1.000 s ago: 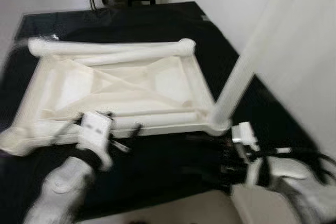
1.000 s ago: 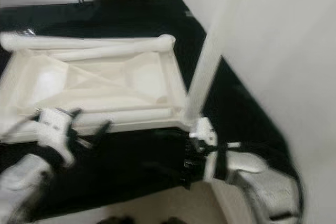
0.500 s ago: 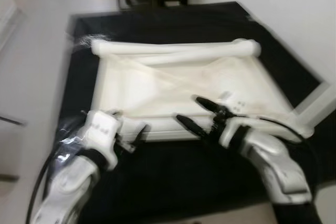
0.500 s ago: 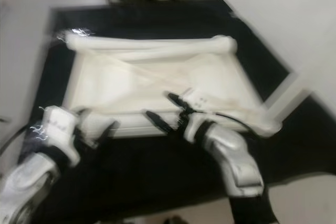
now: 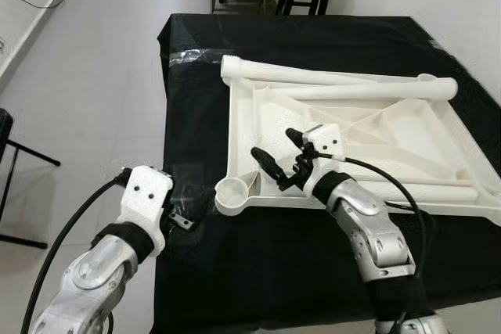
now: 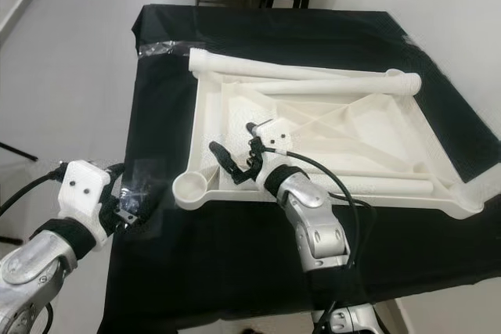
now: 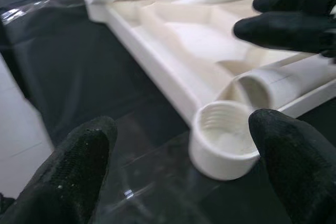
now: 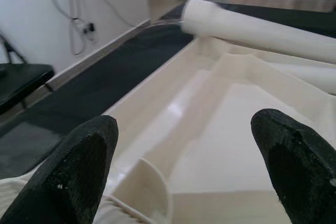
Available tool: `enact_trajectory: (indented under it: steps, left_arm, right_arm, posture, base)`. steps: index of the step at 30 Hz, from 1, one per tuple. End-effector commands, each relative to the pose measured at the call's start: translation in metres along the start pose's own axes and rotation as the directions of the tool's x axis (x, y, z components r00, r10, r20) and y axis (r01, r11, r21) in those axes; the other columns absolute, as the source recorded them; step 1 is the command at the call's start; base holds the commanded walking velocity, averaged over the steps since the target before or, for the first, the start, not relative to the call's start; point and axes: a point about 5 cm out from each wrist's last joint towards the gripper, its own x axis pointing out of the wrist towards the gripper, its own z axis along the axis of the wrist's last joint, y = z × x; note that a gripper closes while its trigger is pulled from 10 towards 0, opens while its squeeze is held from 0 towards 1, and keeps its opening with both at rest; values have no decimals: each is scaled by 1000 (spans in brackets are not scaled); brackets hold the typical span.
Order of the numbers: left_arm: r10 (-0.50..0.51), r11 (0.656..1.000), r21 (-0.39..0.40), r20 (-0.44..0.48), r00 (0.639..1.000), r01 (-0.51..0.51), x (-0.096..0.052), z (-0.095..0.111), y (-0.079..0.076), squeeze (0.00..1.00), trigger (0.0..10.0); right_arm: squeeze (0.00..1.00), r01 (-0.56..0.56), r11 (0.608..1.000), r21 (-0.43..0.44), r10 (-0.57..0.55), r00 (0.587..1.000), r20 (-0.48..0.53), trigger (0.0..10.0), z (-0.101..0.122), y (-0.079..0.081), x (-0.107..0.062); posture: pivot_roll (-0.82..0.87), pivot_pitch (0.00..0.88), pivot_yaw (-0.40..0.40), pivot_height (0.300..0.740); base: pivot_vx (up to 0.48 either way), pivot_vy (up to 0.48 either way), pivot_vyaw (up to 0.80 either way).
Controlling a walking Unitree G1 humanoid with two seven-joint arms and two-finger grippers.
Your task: Building children table
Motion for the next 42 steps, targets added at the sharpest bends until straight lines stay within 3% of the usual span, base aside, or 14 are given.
enact_trajectory:
  steps: [1, 5, 12, 17, 23, 26, 33, 42]
  left_arm:
    - [-20, 1000, -18, 21, 1000, 20, 0, 3, -3, 0, 10000]
    - [-82, 991, -103, 76, 994, 90, 8, 6, -11, 0, 10000]
    - [-97, 983, -152, 73, 993, 107, 17, 5, -16, 0, 10000]
    - [-135, 981, -151, -81, 988, 122, 24, -14, -23, 0, 10000]
    - [-120, 969, -232, -122, 985, 89, 25, -21, -23, 0, 10000]
    - [-72, 966, -256, -169, 983, 26, 25, -27, -13, 0, 10000]
    - [-35, 952, -306, -139, 990, -10, 29, -19, -2, 0, 10000]
    - [-151, 915, -387, -74, 986, 112, 42, -8, -10, 0, 10000]
  right_arm:
    - [0, 30, 1000, -10, -30, 1000, 4, 10000, -1, -5, -1]
    - [0, 52, 999, -16, -51, 999, 10, 10000, 0, -8, 1]
    - [0, 47, 999, -23, -47, 999, 18, 10000, 0, -6, 4]
    - [0, 64, 997, -42, -63, 998, 24, 10000, 1, -11, 6]
    - [0, 90, 993, -74, -89, 996, 24, 10000, 2, -19, 6]
    - [0, 92, 992, -91, -90, 996, 23, 10000, 3, -21, 6]
    - [0, 95, 990, -104, -94, 995, 16, 10000, 2, -22, 7]
    - [0, 103, 990, -100, -101, 995, 19, 10000, 3, -24, 9]
  posture:
    - [105, 175, -81, 740]
    - [101, 175, -84, 740]
    - [103, 175, -86, 740]
    - [101, 176, -83, 740]
    - [101, 177, -83, 740]
    - [97, 178, -84, 740]
    - [94, 181, -86, 740]
    - [85, 180, -89, 740]
  base:
    - [0, 0, 0]
    - [0, -109, 0]
    - [0, -311, 0]
    - [0, 0, 0]
    - [0, 0, 0]
    - [0, 0, 0]
    - [0, 0, 0]
    - [0, 0, 0]
